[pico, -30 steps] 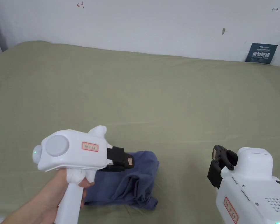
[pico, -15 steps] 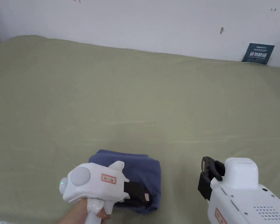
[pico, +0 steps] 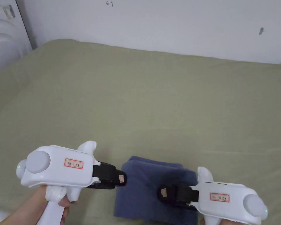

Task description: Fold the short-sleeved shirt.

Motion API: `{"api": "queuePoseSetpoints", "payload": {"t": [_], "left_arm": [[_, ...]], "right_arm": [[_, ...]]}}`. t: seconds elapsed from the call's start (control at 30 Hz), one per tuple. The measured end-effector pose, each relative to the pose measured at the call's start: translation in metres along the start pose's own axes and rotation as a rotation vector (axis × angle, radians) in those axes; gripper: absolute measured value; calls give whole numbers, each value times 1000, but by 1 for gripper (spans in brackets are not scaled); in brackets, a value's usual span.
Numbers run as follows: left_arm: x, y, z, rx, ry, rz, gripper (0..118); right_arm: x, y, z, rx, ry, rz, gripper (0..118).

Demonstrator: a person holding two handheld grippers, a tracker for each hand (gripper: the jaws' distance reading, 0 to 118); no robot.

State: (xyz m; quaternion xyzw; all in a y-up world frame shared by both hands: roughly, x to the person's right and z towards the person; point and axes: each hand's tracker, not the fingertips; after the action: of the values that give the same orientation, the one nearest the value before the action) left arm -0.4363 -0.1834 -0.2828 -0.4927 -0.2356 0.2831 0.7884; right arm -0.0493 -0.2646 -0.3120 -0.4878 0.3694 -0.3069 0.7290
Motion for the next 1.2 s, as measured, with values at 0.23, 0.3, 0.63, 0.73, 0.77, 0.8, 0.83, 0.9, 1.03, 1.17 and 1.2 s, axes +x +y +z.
{"api": "queuePoseSetpoints", "payload": {"t": [0.23,0.3,0.63,0.73,0.77,0.8,0.83,0.9,1.03,1.17,1.2], "left_arm": [[-35,12,-46,-133,-134,35,118],[-37,14,-59,-110,-114,28,117],[-47,24,-84,-102,-183,177,37],[-49,22,-70,-82,-184,178,37],[-49,26,-63,-88,-176,176,36],[-35,21,-75,-92,-166,160,36],[-29,23,-77,-106,-151,132,35],[-28,37,-67,-109,-148,120,34],[-40,72,-17,-90,-96,86,33],[-103,112,58,-58,51,45,33],[-115,111,86,-49,96,52,33]], "right_arm": [[42,-4,-1,34,211,-184,0],[42,-3,-1,29,214,-174,0],[36,-4,-2,32,205,-196,0],[24,-3,-1,38,149,-188,0],[21,-2,1,43,124,-157,0],[13,-2,3,43,89,-126,0],[2,-2,6,42,52,-83,0],[-21,-4,13,55,8,21,0],[-57,-9,20,102,9,124,0],[-82,-6,7,120,-2,184,0],[-88,-4,0,120,-12,198,0]]}}
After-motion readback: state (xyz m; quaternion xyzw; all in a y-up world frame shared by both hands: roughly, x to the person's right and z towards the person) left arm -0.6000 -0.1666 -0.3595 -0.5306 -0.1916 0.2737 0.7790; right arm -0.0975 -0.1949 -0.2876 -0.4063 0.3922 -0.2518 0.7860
